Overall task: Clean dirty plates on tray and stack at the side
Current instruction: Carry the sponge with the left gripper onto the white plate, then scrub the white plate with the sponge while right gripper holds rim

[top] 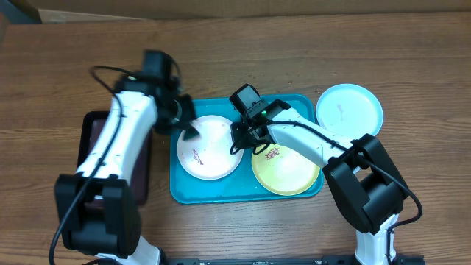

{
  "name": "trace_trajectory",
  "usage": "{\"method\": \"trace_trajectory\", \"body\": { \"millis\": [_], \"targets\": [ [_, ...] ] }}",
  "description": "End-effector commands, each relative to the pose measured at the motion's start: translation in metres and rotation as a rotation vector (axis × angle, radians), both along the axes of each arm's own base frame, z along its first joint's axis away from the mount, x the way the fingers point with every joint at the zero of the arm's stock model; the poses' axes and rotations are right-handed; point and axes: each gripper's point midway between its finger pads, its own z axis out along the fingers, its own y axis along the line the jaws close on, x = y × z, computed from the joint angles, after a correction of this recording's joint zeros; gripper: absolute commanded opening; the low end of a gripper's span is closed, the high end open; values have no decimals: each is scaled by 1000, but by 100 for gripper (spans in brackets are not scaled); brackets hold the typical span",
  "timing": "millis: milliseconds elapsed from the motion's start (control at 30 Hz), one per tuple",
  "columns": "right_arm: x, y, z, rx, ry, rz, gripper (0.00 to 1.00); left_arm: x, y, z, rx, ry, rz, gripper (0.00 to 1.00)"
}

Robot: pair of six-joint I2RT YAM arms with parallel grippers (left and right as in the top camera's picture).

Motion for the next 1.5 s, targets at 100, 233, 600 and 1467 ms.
{"method": "trace_trajectory", "body": {
  "millis": [100,233,600,1467],
  "targets": [
    [-1,1,0,6,-2,18,4,-18,-43,-28,-78,19,-32,4],
    [-1,1,0,7,-2,17,4,-18,-41,-36,-46,26,38,4],
    [-1,1,0,7,-2,17,4,-40,-40,-56,-14,106,118,10],
    [-1,1,0,8,-4,17,4,-55,-45,-74,17,122,105,4]
  ]
}}
